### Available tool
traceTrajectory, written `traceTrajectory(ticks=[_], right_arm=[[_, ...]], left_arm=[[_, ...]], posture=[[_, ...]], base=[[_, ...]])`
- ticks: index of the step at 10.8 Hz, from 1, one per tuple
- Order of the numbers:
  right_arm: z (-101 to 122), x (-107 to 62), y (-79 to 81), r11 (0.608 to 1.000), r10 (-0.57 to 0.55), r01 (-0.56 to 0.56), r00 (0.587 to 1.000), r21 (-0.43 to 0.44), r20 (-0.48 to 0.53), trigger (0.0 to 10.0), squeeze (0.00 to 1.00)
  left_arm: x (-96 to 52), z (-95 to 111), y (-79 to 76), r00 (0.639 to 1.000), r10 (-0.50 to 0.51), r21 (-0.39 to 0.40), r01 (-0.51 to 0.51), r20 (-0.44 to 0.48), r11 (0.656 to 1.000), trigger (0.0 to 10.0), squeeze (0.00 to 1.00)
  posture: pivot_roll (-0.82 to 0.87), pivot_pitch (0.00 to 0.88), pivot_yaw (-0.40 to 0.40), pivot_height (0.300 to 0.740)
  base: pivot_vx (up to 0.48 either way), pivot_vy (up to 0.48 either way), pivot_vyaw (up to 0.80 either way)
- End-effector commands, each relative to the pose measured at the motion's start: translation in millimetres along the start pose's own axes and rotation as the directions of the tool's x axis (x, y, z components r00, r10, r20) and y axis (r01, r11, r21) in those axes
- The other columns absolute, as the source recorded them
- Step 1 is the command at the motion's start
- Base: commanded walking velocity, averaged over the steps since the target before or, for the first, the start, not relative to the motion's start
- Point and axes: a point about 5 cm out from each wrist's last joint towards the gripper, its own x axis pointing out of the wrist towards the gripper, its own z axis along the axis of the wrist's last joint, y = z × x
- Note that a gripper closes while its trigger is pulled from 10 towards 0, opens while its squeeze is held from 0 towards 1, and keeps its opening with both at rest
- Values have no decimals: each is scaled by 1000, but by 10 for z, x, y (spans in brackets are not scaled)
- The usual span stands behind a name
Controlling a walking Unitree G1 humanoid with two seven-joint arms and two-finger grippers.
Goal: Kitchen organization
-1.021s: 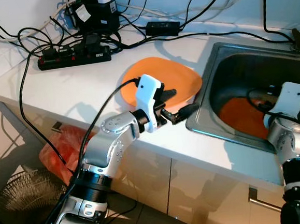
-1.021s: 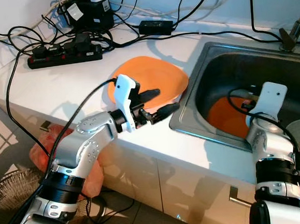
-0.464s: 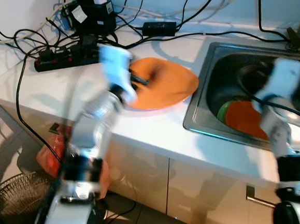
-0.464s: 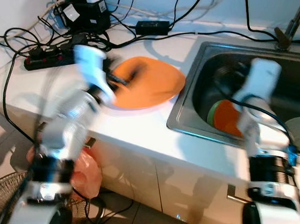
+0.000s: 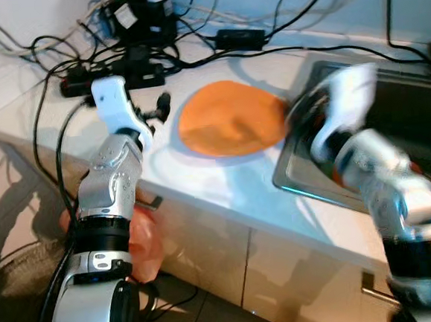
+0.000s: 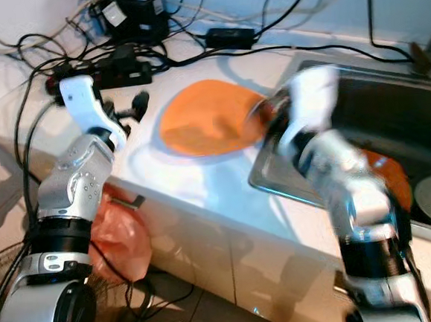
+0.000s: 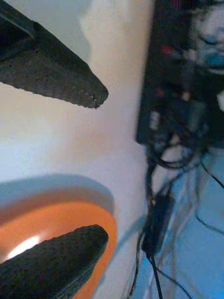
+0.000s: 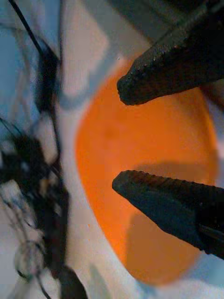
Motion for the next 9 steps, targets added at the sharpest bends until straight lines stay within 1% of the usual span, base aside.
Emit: traceTrajectory(ticks=[1,2,3,4,5,6,7,8,9], right_arm=[[17,-35,14,999,25,-25,1000,-21,-15,10000,0],[-8,-67,-11,999,24,-25,999,-28,-36,10000,0],[-8,-80,-13,999,24,-25,999,-27,-43,10000,0],[0,-97,9,999,40,-42,998,-31,-53,10000,0],[-4,-133,68,994,97,-100,992,-40,-79,10000,0],[-22,-187,130,983,172,-179,978,-51,-116,10000,0],[-48,-237,161,972,214,-226,966,-66,-148,10000,0],[-70,-294,163,964,235,-253,955,-85,-178,10000,0],[-61,-317,134,965,226,-246,956,-91,-187,10000,0]], left_arm=[[30,21,-26,1000,6,-51,-7,-15,999,10000,0],[51,-30,-45,998,6,-153,-14,-58,988,10000,0],[70,-69,-83,995,-15,-222,-7,-95,975,10000,0],[89,-90,-134,992,-45,-267,11,-122,964,10000,0],[108,-109,-200,986,-82,-333,28,-147,942,10000,0],[115,-130,-245,980,-106,-367,37,-170,930,10000,0],[116,-157,-281,972,-127,-393,40,-198,918,10000,0],[113,-185,-329,959,-159,-429,46,-233,902,10000,0],[107,-209,-349,948,-178,-466,37,-263,884,10000,0]], posture=[[57,70,37,740],[53,73,38,740],[52,75,39,740],[52,75,40,740],[51,75,41,740],[45,74,41,740],[42,74,41,740],[38,73,41,740],[38,73,41,740]], base=[[0,0,0],[0,0,0],[0,0,0],[0,0,0],[0,0,0],[0,0,0],[0,0,0],[0,0,0],[0,0,0]])
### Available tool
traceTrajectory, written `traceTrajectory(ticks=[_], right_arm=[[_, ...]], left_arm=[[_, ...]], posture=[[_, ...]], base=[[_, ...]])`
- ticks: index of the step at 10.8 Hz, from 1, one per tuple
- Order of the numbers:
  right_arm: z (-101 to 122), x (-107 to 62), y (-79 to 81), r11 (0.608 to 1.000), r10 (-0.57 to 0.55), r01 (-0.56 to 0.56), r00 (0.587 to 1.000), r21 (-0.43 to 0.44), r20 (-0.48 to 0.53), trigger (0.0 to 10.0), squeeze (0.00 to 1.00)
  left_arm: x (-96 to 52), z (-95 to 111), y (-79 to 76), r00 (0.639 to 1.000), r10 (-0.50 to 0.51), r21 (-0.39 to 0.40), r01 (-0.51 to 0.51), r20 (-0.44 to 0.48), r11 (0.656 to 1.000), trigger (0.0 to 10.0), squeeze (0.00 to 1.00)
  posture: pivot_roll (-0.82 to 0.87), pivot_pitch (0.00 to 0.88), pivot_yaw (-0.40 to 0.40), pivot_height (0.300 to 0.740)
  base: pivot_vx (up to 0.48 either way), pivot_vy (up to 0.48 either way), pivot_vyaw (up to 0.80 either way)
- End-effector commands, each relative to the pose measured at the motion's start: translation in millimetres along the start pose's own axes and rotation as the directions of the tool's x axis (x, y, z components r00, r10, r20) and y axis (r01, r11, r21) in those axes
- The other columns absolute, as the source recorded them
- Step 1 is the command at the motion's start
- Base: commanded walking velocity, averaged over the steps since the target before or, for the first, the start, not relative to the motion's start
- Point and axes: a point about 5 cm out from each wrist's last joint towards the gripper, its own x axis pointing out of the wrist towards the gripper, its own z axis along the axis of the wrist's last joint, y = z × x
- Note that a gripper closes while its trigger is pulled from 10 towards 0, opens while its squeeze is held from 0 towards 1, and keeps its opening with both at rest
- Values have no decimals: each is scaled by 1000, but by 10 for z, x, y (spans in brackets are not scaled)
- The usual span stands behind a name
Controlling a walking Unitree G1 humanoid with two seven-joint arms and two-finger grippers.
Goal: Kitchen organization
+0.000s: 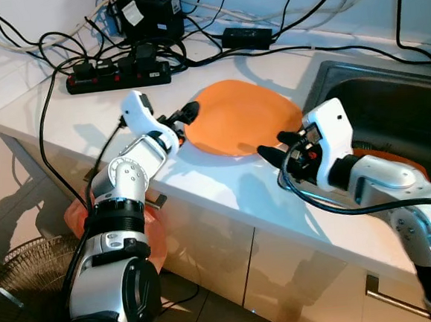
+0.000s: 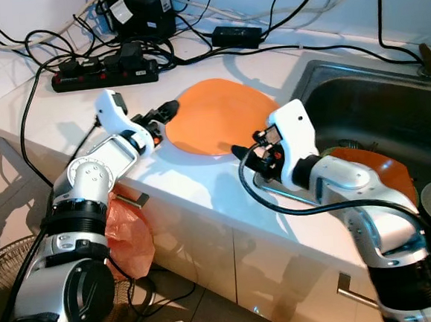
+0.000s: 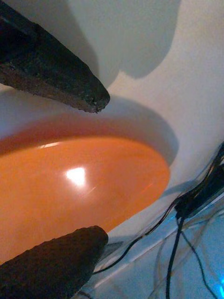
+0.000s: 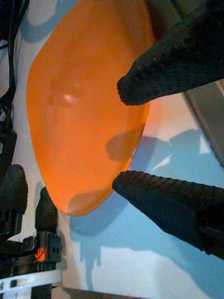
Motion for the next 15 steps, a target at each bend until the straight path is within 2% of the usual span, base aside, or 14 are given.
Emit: traceTrajectory(ticks=[1,3,4,5,8,15], right_arm=[[21,-30,14,1000,13,-13,1000,-4,2,10000,0],[42,-39,-24,1000,-7,7,1000,-10,6,10000,0],[43,-40,-25,1000,-7,7,1000,-11,5,10000,0],[44,-39,-25,1000,-5,5,1000,-17,3,10000,0],[54,-34,-31,1000,-1,1,1000,-25,4,10000,0],[35,-14,-21,1000,2,-2,1000,-18,1,10000,0]], left_arm=[[8,-101,-1,998,-4,-24,2,-70,1000,10000,0],[-12,-236,-19,984,-48,-143,23,-169,989,10000,0],[-21,-266,-1,982,-53,-162,23,-183,986,10000,0],[-36,-305,16,975,-67,-191,27,-210,981,0,0],[-68,-326,-53,966,-127,-242,71,-227,968,0,0],[-75,-301,-72,968,-142,-283,81,-204,956,0,0]], posture=[[37,72,41,740],[37,71,43,740],[39,70,42,740],[38,68,42,740],[39,68,43,740],[38,70,41,740]], base=[[0,0,0],[0,0,0],[0,0,0],[0,0,0],[0,0,0],[0,0,0]])
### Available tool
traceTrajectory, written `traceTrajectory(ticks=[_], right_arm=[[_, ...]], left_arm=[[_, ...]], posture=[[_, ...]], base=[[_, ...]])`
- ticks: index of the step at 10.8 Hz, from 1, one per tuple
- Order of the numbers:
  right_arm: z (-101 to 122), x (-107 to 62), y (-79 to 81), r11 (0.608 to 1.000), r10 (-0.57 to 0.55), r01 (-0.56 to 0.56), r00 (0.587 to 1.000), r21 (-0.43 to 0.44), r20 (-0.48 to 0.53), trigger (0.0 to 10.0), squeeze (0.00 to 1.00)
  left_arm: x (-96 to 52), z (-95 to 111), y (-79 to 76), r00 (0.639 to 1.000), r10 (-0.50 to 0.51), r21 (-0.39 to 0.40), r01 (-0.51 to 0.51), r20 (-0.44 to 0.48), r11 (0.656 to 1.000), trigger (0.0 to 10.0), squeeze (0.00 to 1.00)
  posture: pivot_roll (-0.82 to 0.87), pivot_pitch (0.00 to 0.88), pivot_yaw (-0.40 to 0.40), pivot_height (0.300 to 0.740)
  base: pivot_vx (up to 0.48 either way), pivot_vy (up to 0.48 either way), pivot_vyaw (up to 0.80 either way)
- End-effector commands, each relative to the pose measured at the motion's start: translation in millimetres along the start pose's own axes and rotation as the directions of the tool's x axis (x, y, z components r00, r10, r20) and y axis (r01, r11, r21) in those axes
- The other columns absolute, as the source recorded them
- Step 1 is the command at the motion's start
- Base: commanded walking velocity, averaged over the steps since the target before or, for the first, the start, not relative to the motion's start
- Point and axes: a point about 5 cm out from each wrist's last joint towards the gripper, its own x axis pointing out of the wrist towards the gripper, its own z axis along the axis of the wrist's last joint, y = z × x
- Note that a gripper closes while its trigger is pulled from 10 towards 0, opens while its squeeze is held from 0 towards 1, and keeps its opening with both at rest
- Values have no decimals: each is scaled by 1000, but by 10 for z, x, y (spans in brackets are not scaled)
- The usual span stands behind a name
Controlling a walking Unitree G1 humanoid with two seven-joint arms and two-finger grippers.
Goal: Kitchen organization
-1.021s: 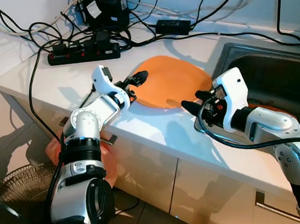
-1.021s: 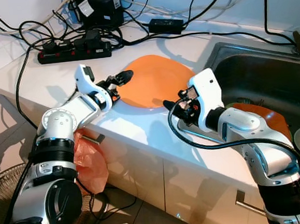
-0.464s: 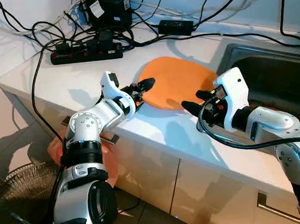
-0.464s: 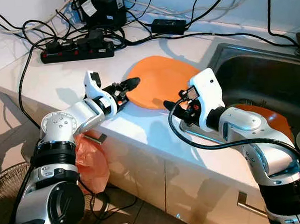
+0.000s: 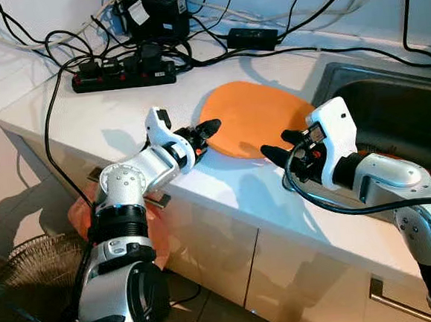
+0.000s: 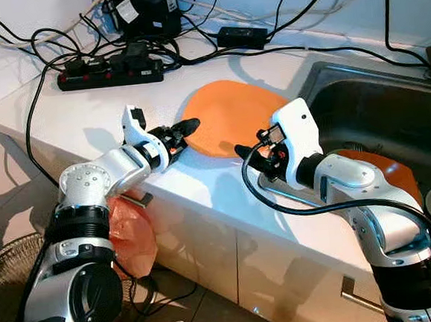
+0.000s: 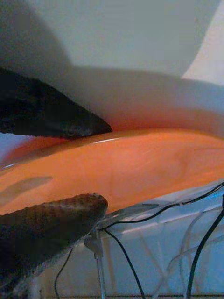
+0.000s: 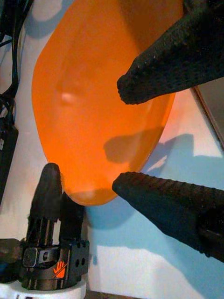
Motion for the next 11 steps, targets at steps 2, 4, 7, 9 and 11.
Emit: traceTrajectory(ticks=[2,4,7,9,11], right_arm=[[20,-1,-1,1000,1,-1,1000,-3,1,10000,0],[15,-1,-6,1000,3,-3,1000,-5,-2,10000,0],[7,0,-12,1000,1,-1,1000,-7,-4,10000,0],[48,14,-61,999,-38,39,999,-5,24,10000,0],[79,27,-150,994,-106,105,993,17,47,10000,0]], left_arm=[[-7,10,6,1000,-2,-16,2,12,1000,0,0],[-12,36,13,1000,-2,-23,2,28,1000,0,0],[-28,160,10,991,-7,-48,14,136,999,0,0],[-55,252,-44,976,-45,-50,57,211,997,0,0],[-63,264,-38,972,-50,-59,65,229,996,0,0]], posture=[[36,72,39,740],[38,73,37,740],[38,71,36,740],[40,71,38,740],[39,71,37,740]], base=[[0,0,0],[0,0,0],[0,0,0],[0,0,0],[0,0,0]])
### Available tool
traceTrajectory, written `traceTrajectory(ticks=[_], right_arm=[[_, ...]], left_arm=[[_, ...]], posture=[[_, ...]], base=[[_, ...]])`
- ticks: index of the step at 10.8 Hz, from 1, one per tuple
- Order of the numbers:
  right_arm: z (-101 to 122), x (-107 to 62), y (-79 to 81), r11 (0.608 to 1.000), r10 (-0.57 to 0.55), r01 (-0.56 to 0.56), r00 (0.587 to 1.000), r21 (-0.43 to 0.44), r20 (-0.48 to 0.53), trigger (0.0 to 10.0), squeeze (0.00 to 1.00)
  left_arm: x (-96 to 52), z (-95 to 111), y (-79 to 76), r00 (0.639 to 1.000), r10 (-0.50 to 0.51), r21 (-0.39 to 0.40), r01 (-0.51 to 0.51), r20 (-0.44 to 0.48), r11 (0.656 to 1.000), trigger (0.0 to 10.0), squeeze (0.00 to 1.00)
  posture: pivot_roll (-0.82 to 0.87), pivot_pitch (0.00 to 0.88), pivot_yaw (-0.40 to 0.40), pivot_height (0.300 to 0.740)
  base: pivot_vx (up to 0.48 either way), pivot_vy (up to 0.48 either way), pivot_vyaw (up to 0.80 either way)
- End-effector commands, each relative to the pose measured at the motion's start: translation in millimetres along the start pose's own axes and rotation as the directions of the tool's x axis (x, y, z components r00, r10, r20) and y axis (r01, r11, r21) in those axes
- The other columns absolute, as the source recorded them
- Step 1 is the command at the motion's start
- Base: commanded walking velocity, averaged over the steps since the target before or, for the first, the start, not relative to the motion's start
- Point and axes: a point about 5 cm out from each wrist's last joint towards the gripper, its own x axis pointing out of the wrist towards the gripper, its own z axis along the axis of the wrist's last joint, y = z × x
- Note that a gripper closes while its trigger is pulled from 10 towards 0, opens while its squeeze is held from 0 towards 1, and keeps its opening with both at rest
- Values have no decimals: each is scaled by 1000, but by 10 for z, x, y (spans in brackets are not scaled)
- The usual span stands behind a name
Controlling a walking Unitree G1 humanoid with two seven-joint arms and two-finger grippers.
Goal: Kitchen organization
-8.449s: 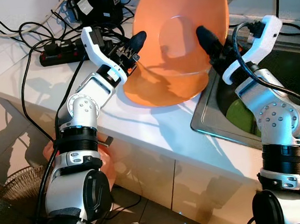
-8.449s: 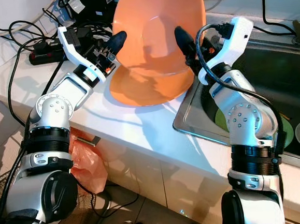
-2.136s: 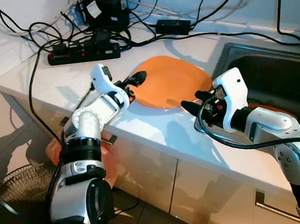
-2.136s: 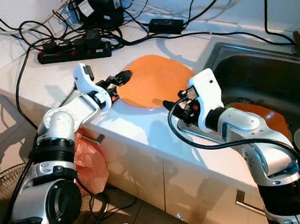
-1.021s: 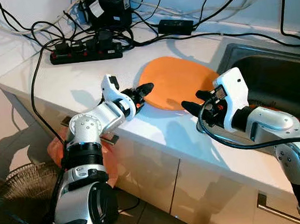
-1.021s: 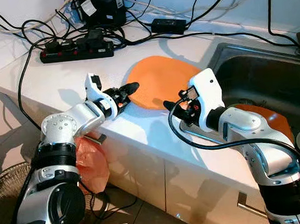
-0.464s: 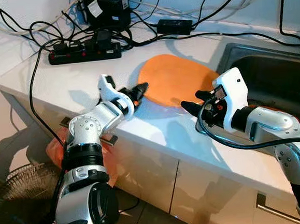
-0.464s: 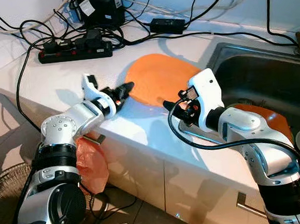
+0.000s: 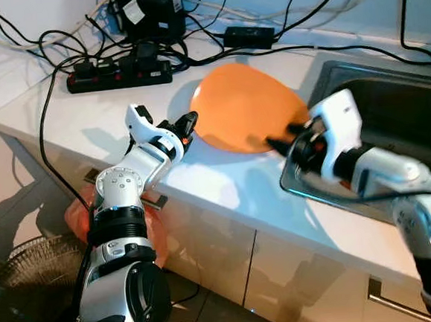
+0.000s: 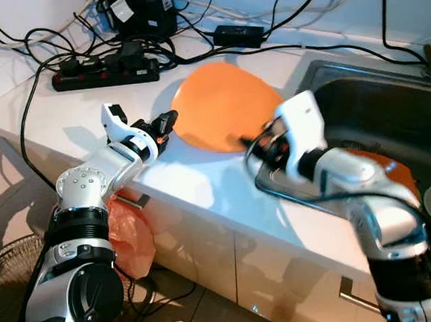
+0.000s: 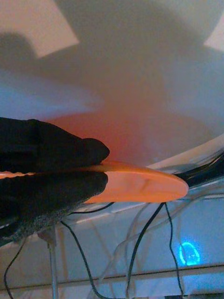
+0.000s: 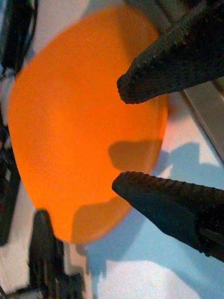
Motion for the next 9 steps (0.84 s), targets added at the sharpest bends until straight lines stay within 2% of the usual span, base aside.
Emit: traceTrajectory(ticks=[1,3,4,5,6,7,9], right_arm=[[47,0,-67,999,-44,44,999,5,24,10000,0],[57,4,-106,997,-74,73,997,25,35,10000,0],[61,17,-155,990,-118,113,992,80,52,10000,0],[66,27,-264,966,-210,196,975,171,70,10000,0],[53,26,-383,928,-296,268,953,259,73,10000,0],[21,19,-492,872,-368,319,927,371,70,10000,0],[-22,52,-563,786,-416,307,905,537,93,10000,0]], left_arm=[[4,52,-87,998,-49,-14,50,24,999,0,0],[14,69,-127,995,-89,-21,90,46,996,0,0],[-1,121,-141,986,-138,-24,141,96,990,0,0],[-40,147,-160,967,-224,-28,229,125,973,0,0],[-70,145,-188,950,-281,-42,289,136,956,0,0],[-104,128,-266,927,-351,-50,360,133,932,0,0],[-113,82,-335,908,-405,-46,411,103,910,0,0]], posture=[[39,70,37,740],[41,67,38,740],[41,65,38,740],[42,64,36,740],[42,64,35,740],[45,63,32,740],[51,59,32,740]], base=[[0,0,0],[0,0,0],[0,0,0],[0,0,0],[0,0,0],[0,0,0],[0,0,0]])
